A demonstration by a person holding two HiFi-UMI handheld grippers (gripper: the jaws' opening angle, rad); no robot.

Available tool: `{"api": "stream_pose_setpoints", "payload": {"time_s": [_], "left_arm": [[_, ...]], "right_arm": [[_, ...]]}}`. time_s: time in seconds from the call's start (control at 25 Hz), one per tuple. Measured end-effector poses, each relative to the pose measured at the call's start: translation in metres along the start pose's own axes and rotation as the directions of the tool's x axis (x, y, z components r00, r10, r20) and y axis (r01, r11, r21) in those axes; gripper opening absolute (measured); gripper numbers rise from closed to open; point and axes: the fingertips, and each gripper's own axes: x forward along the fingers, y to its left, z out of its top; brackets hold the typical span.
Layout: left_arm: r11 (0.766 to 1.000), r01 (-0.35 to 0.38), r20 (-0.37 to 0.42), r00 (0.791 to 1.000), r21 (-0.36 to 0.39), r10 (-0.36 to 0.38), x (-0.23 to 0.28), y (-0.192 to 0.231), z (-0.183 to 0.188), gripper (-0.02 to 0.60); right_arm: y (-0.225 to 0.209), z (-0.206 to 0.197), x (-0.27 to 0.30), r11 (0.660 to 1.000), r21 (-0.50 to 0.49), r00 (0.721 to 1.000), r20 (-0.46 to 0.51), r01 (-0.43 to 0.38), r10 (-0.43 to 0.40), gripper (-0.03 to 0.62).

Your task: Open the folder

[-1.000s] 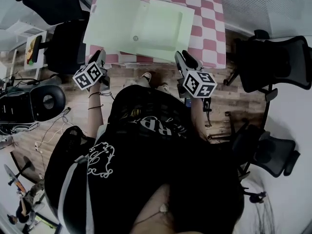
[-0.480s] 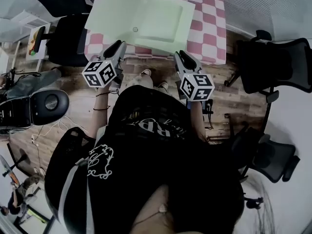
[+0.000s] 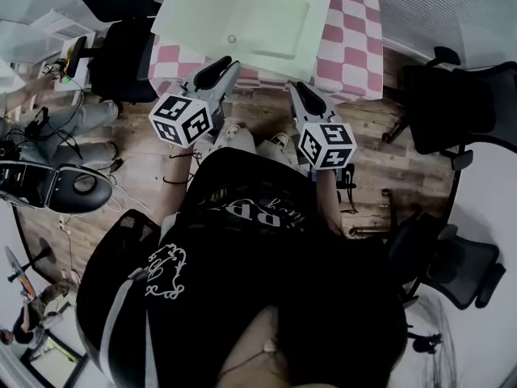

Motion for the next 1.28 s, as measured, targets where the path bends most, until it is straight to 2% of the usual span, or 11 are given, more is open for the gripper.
{"api": "stream_pose_setpoints", "payload": {"time_s": [0.16, 0.32, 0.56, 0.96, 1.28], "left_arm": [[0.996, 0.081, 0.035, 0.996, 0.049, -0.083, -0.009, -0.023, 0.024, 0.094], [0.985, 0.142, 0.029, 0.989, 0.1, -0.146, -0.018, -0.033, 0.03, 0.094], [0.968, 0.211, -0.033, 0.977, 0.132, -0.209, -0.062, -0.037, 0.013, 0.094], [0.942, 0.305, -0.097, 0.951, 0.143, -0.293, -0.152, -0.019, -0.028, 0.094], [0.923, 0.354, -0.094, 0.934, 0.151, -0.344, -0.184, -0.02, -0.039, 0.094]], "right_arm": [[0.01, 0.0, 0.0, 1.0, 0.005, 1.0, 0.013, 0.007, -0.007, 0.054], [0.024, 0.0, -0.002, 0.999, 0.008, 0.998, 0.035, 0.042, -0.042, 0.052], [0.072, -0.002, -0.01, 0.995, 0.016, 0.993, 0.068, 0.096, -0.097, 0.051], [0.177, -0.04, -0.019, 0.986, -0.007, 0.984, 0.061, 0.168, -0.167, 0.051], [0.22, -0.049, -0.038, 0.973, -0.048, 0.971, 0.089, 0.226, -0.221, 0.049]]}}
